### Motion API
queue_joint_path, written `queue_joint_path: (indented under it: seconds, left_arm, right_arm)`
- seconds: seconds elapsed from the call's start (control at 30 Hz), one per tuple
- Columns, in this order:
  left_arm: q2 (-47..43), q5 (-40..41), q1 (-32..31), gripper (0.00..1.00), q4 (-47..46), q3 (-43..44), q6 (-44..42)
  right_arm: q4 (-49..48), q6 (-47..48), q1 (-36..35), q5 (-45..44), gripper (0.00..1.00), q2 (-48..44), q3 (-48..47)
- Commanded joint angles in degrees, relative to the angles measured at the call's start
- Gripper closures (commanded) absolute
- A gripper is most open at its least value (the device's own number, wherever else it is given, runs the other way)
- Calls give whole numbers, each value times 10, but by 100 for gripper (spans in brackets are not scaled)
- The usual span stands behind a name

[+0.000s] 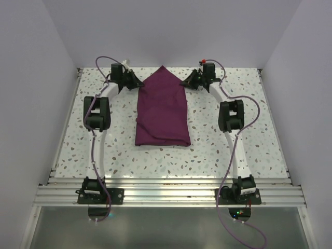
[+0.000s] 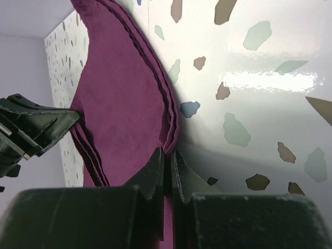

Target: Prepare the surgical pack

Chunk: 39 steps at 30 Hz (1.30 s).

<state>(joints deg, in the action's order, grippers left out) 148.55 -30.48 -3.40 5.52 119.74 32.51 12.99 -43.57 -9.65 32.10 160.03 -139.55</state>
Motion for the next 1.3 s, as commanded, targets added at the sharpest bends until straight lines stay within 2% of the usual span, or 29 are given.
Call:
queue_joint_path:
  seconds: [0.0, 0.1, 0.2, 0.53, 0.73, 1.0, 1.13, 1.27]
  left_arm:
    - [-82, -8, 1, 100, 0, -9, 8]
    - [-145, -5, 1, 100, 9, -61, 10]
    - [-203, -20, -6, 100, 14, -128, 12]
    - [-424, -11, -25, 100, 117, -330, -73]
    - [-535, -13, -26, 100, 164, -434, -113]
    - [-647, -12, -34, 100, 158, -589, -117]
    - [-680, -13, -49, 100, 128, -691, -106]
    - [-694, -6, -65, 100, 111, -739, -104]
  right_arm:
    - [8, -31, -5, 31, 100, -51, -20]
    - [12, -41, -5, 48, 100, -120, 28]
    - [25, -38, -5, 67, 100, -202, 116]
    - [127, 30, -5, 82, 100, -402, 307]
    - [141, 61, -11, 90, 100, -524, 485]
    - [158, 104, -22, 90, 100, -615, 618]
    - [154, 122, -23, 82, 100, -651, 703]
    - [145, 134, -32, 74, 100, -669, 759]
